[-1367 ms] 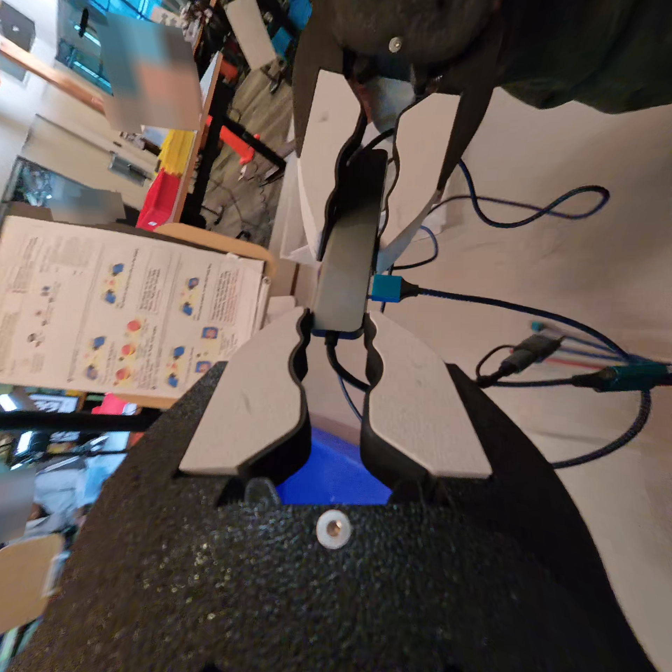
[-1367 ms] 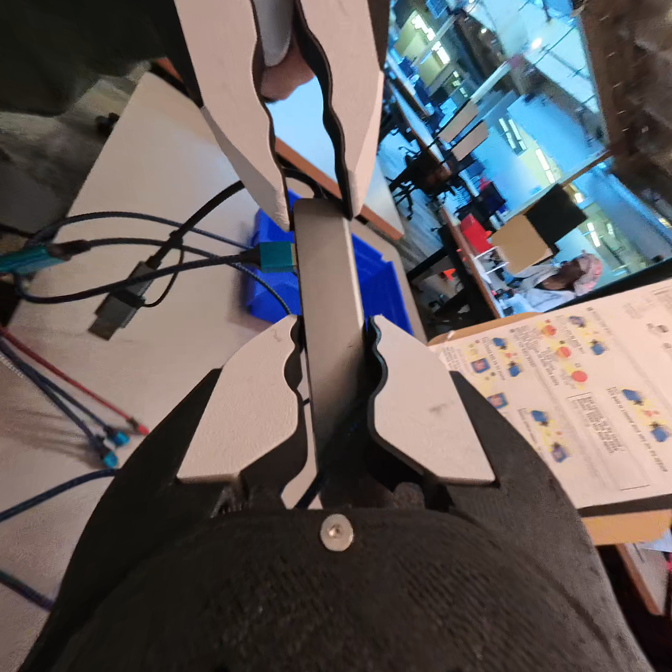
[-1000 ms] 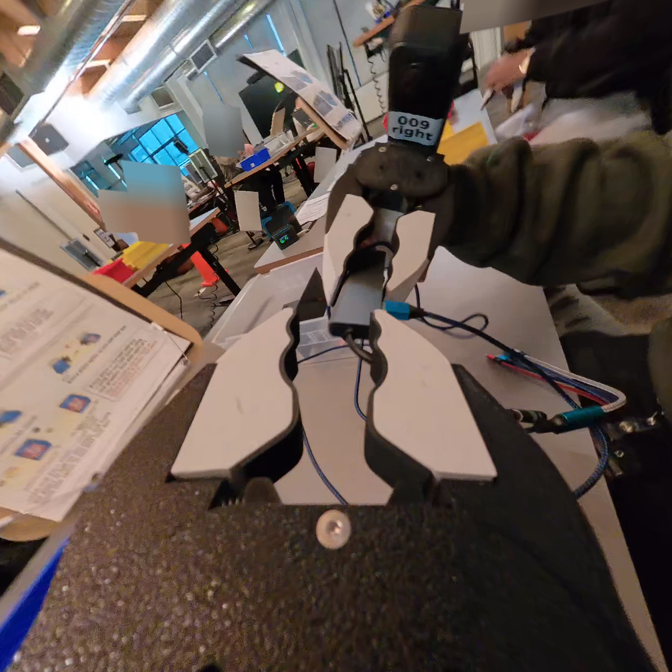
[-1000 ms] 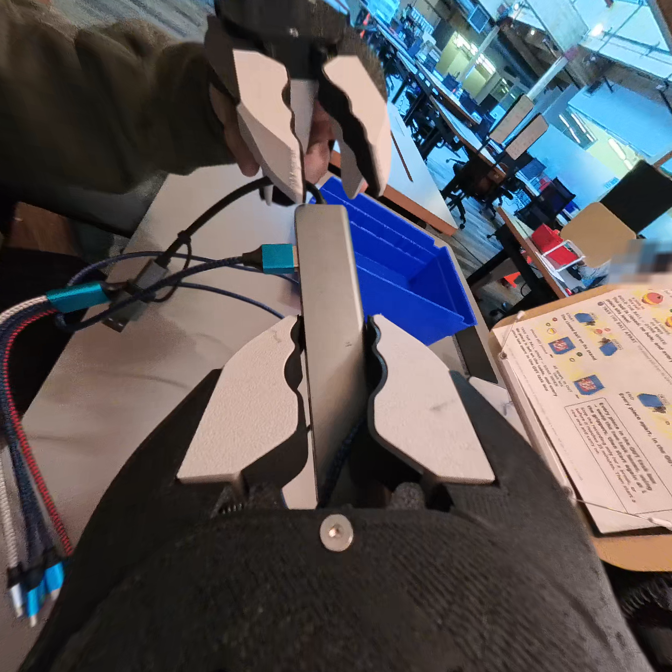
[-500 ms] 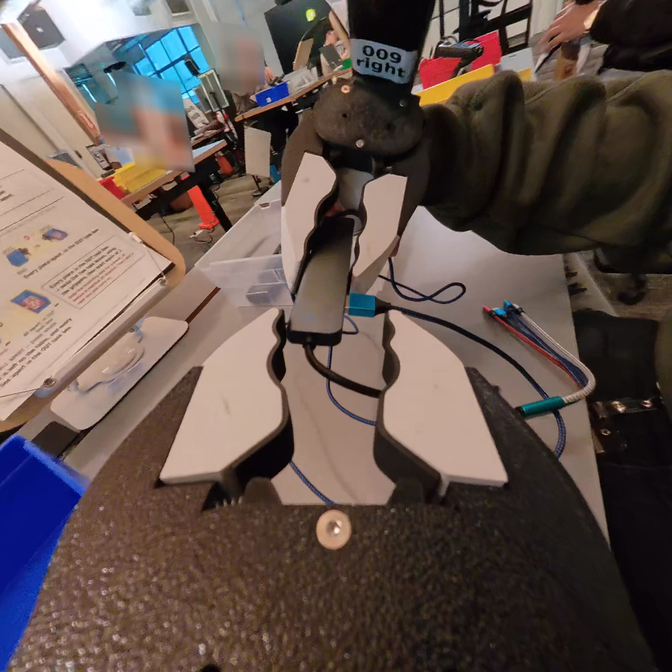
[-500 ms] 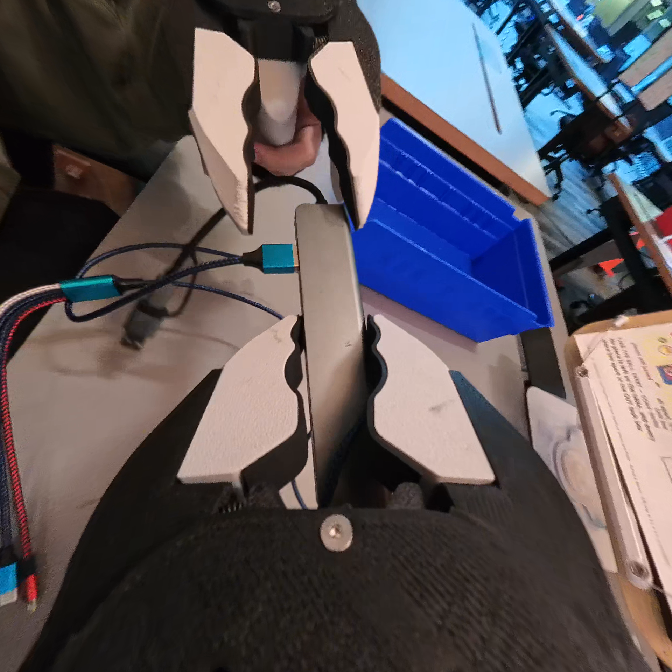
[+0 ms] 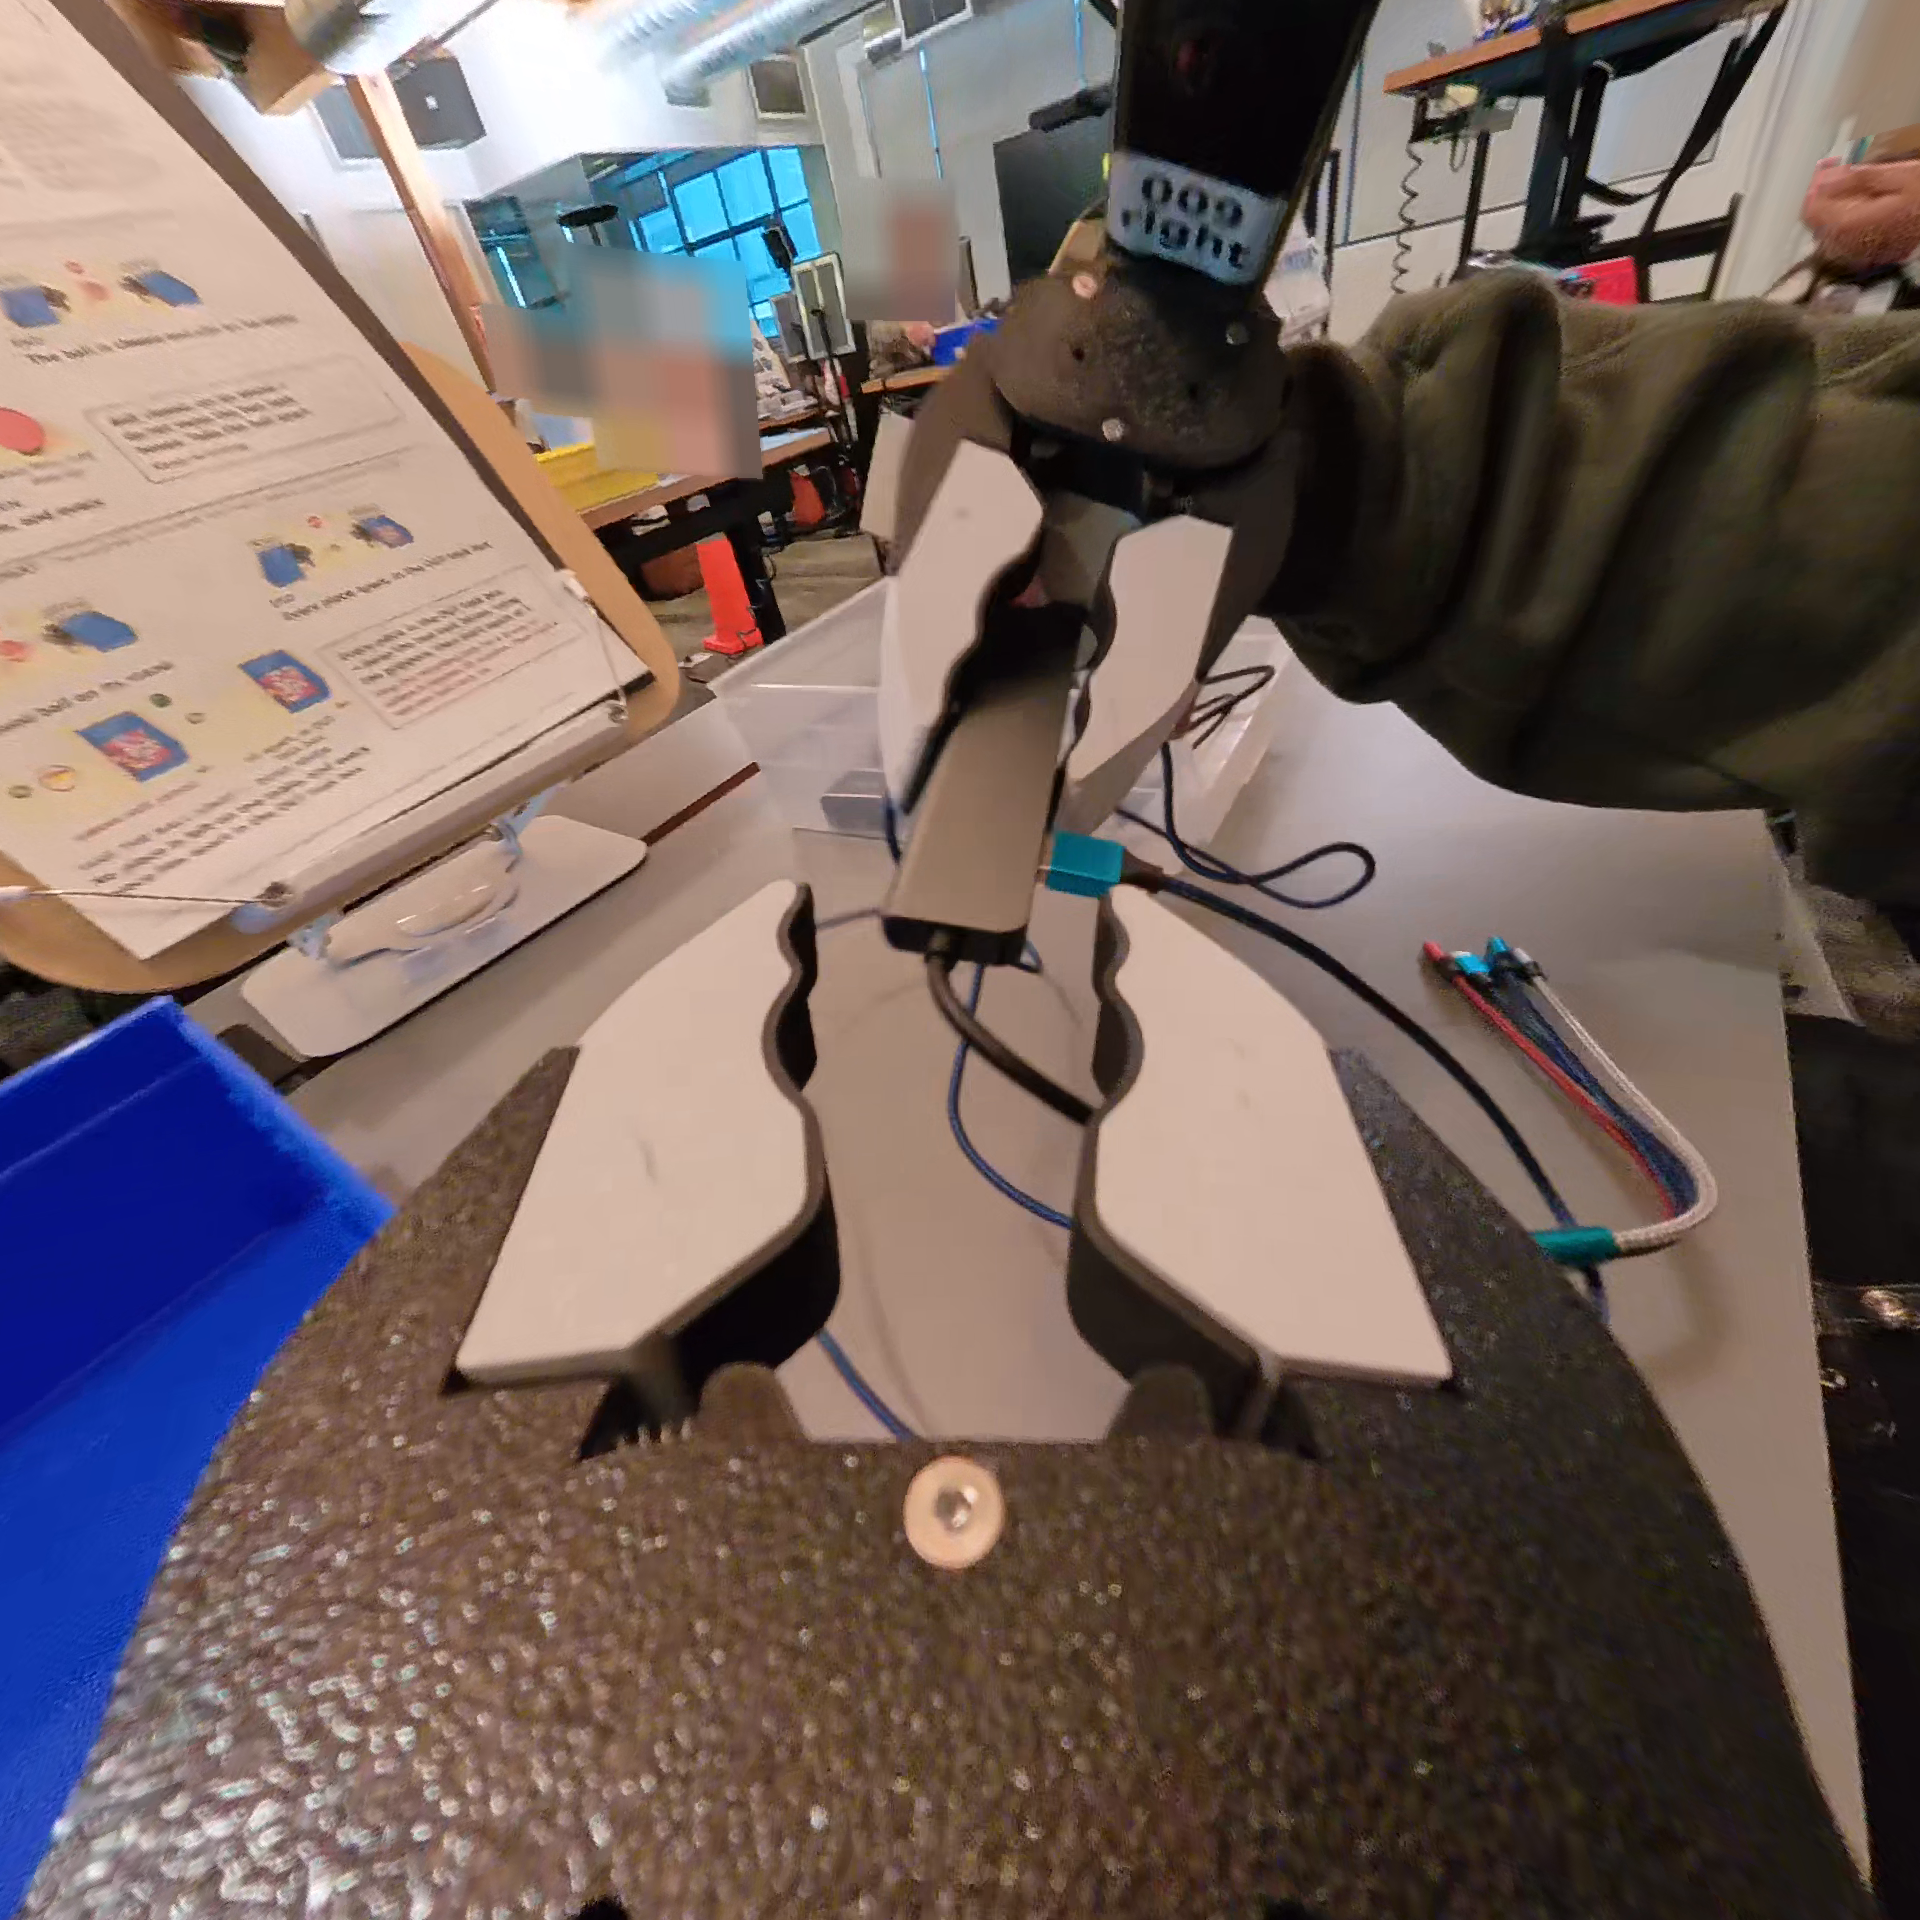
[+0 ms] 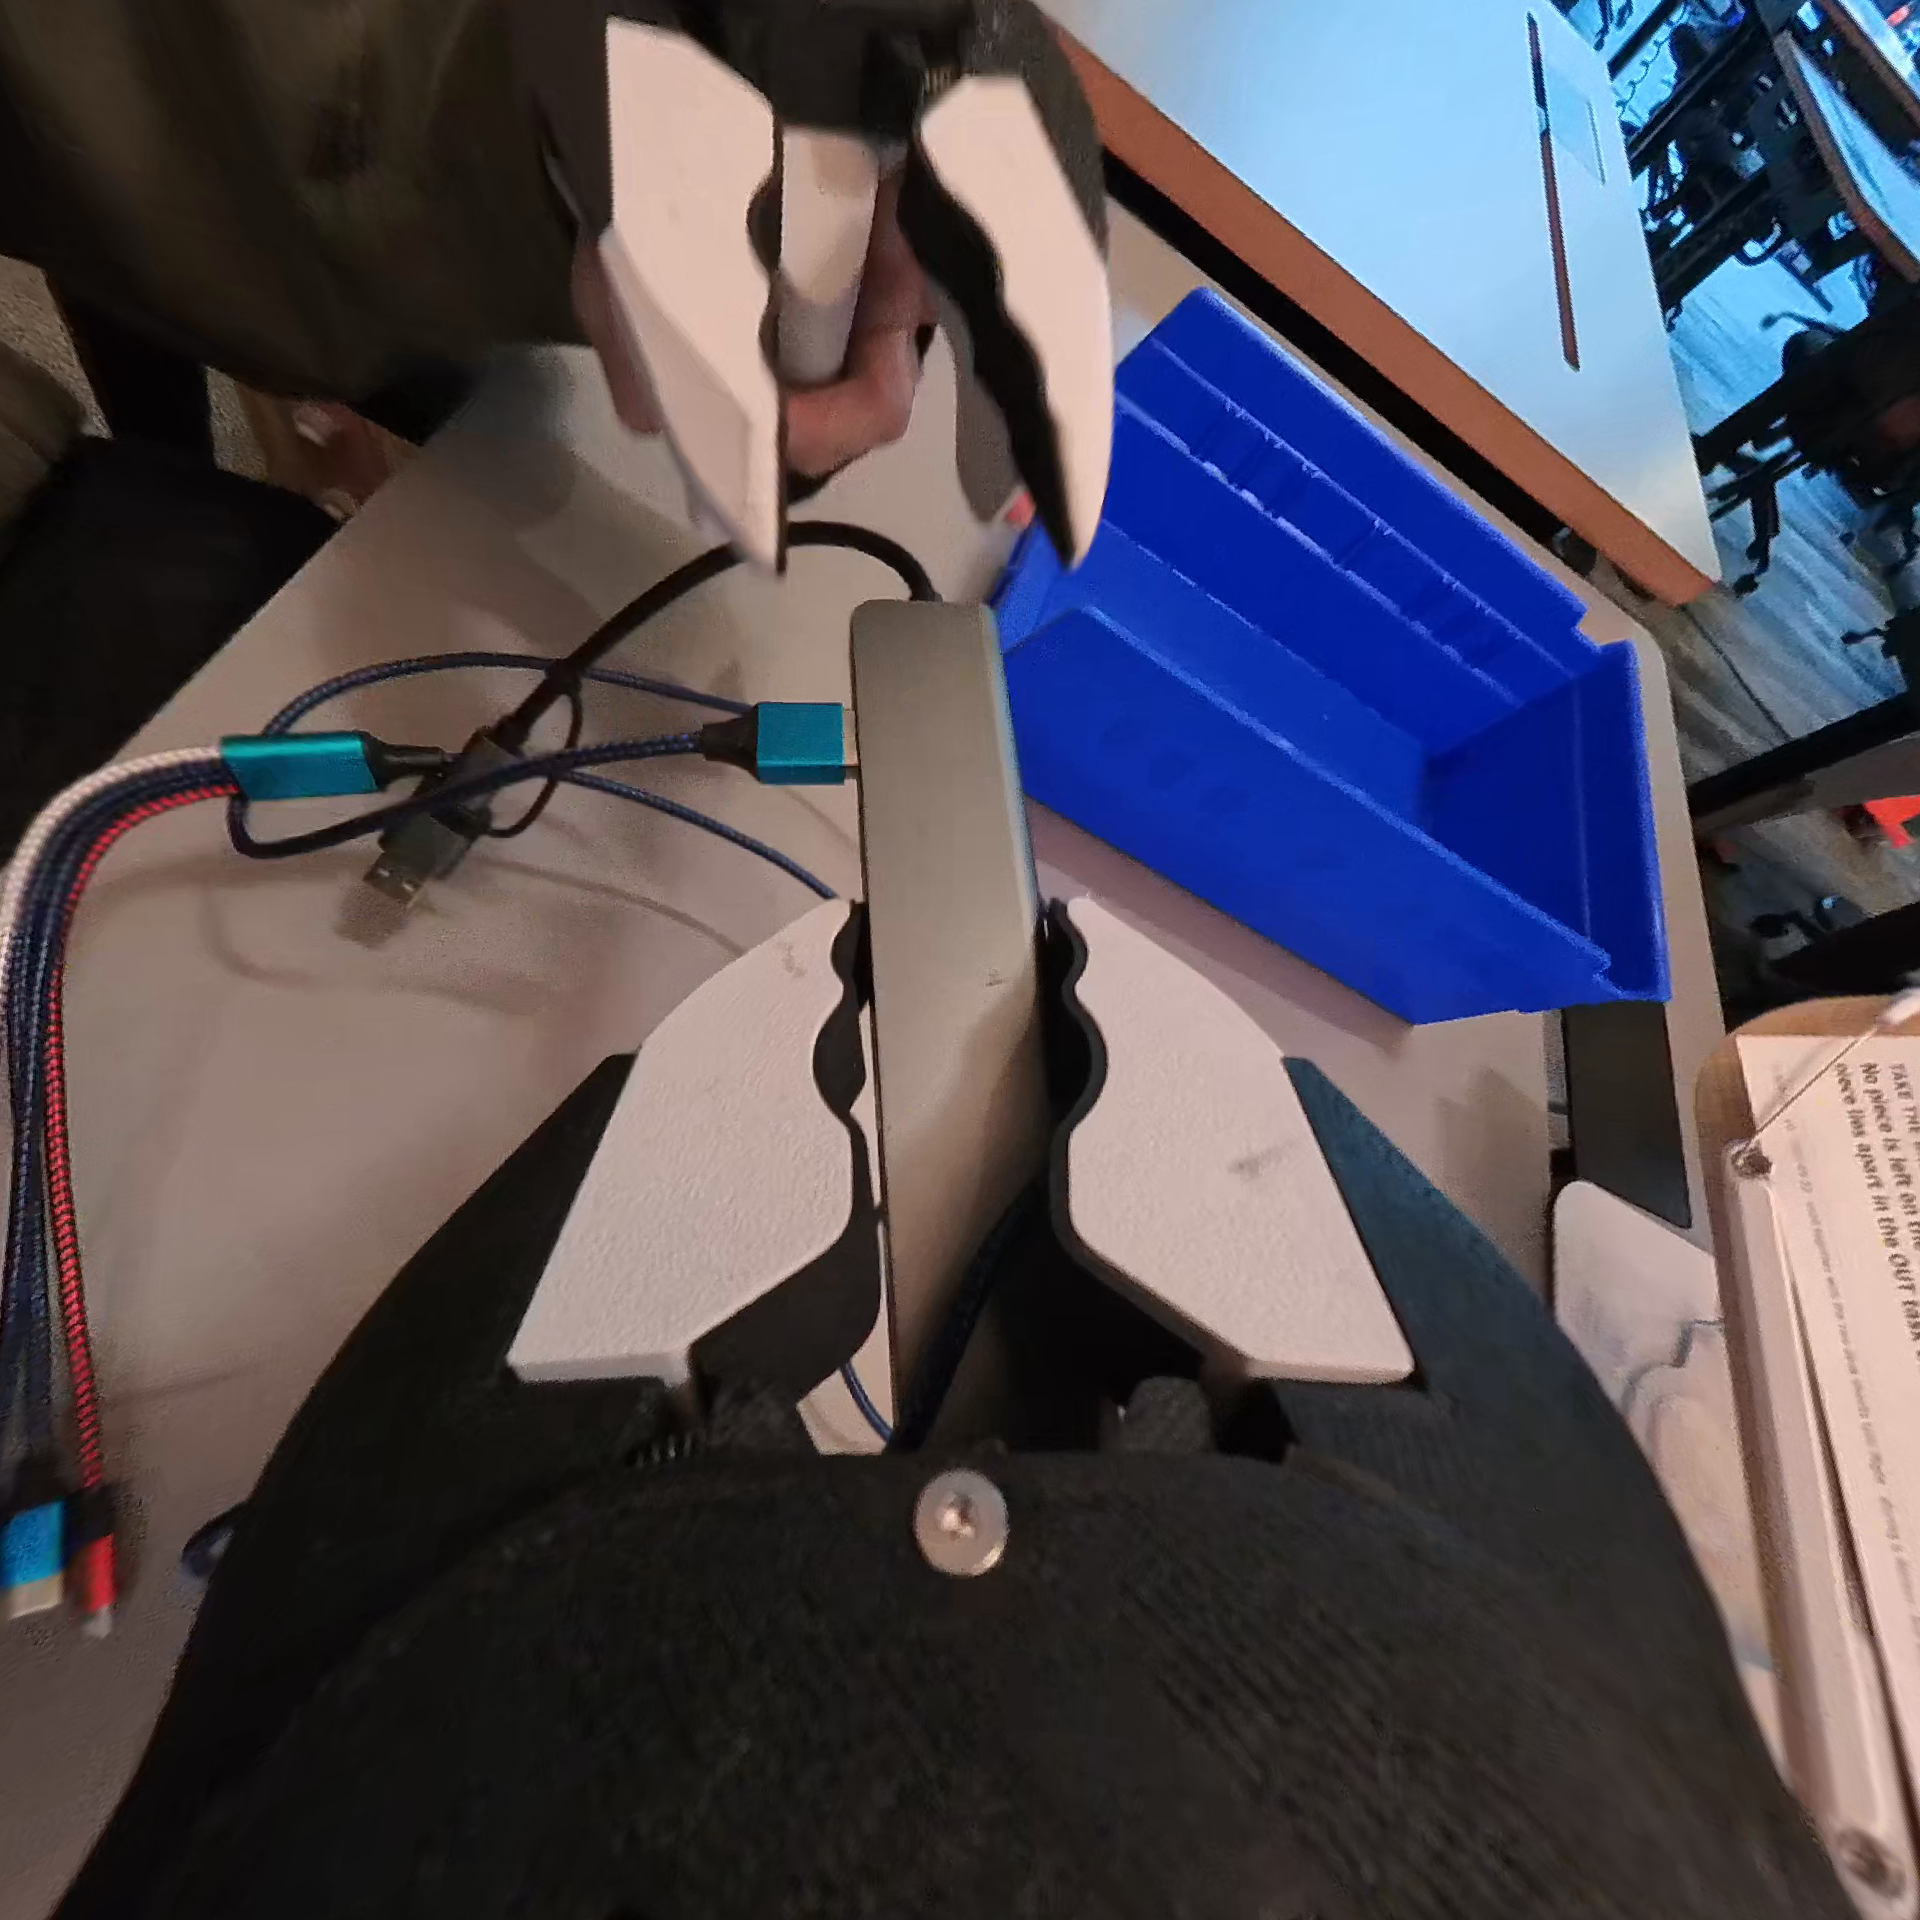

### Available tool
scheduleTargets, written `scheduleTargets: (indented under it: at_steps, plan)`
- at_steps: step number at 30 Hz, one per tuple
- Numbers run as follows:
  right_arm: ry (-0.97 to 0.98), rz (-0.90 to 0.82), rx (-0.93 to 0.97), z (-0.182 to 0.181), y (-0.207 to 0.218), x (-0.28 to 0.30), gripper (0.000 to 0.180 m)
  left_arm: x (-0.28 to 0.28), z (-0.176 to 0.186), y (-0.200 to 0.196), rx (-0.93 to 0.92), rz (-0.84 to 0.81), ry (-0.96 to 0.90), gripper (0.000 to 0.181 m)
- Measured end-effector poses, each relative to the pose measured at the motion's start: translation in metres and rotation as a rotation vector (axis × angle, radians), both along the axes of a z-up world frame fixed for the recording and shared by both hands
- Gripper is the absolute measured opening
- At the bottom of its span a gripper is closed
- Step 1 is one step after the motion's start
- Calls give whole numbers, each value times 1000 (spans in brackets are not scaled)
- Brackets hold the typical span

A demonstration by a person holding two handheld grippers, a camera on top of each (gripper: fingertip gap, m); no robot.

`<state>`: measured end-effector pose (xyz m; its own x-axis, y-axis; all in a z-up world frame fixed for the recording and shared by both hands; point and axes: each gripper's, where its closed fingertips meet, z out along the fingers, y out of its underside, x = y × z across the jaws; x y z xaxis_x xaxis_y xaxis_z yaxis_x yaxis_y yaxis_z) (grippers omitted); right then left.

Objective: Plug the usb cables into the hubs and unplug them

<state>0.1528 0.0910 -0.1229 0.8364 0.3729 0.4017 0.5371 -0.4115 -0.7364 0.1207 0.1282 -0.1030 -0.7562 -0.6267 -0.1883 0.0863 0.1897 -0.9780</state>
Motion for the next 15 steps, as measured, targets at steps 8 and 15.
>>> scheduleTargets:
  at_steps: [8, 15]
  plan:
    - [113, 67, 71, 3, -3, -13, 33, -6, -7, -8, 34, -40, 61, 56]
    - [124, 76, 79, 0, -4, -15, 33, -6, -8, -27, 8, -35, 27, 45]
